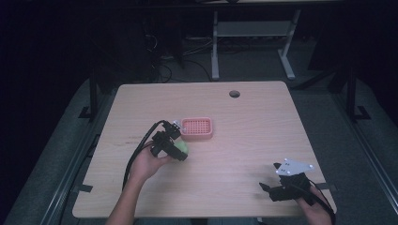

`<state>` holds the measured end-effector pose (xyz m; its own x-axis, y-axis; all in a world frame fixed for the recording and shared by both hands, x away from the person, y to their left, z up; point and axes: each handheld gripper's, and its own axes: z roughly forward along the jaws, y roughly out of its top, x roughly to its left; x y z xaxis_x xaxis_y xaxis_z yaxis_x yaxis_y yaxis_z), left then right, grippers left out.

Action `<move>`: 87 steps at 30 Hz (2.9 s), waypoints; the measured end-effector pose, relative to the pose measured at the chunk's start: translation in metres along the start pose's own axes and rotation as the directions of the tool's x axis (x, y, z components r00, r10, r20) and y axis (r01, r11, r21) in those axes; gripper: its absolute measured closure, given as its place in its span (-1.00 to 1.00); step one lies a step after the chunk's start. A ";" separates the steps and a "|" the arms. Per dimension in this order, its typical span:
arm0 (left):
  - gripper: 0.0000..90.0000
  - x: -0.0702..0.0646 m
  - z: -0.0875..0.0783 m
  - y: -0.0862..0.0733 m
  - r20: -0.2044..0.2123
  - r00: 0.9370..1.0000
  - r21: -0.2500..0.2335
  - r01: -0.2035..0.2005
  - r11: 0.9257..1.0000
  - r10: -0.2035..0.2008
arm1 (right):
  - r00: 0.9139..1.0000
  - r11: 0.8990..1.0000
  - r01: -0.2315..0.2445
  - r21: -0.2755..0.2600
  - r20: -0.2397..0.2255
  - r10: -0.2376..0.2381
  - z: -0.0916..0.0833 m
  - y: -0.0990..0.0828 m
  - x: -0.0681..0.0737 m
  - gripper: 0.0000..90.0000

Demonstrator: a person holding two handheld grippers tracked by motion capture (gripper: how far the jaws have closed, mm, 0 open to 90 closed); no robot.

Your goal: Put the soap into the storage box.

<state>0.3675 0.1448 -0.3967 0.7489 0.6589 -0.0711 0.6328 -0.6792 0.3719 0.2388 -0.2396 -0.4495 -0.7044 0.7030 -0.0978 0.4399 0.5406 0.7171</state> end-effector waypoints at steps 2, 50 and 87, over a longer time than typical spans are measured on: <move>-0.41 0.000 -0.001 0.002 -0.005 1.000 0.000 -0.002 1.000 0.002 | 1.000 1.000 0.002 0.000 0.000 -0.002 0.000 0.000 0.000 -0.69; -0.41 0.021 -0.002 0.065 0.001 1.000 -0.009 0.007 1.000 -0.007 | 1.000 0.999 -0.025 -0.021 0.011 0.025 -0.003 0.000 -0.003 -0.69; -0.41 0.031 0.017 0.120 0.004 0.999 0.025 0.034 0.999 -0.034 | 0.999 0.999 -0.029 -0.041 0.011 0.030 -0.005 0.000 -0.004 -0.69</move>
<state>0.4703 0.0782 -0.3697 0.7280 0.6800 -0.0875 0.6624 -0.6646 0.3459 0.2389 -0.2449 -0.4461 -0.6848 0.7239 -0.0843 0.4371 0.5005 0.7473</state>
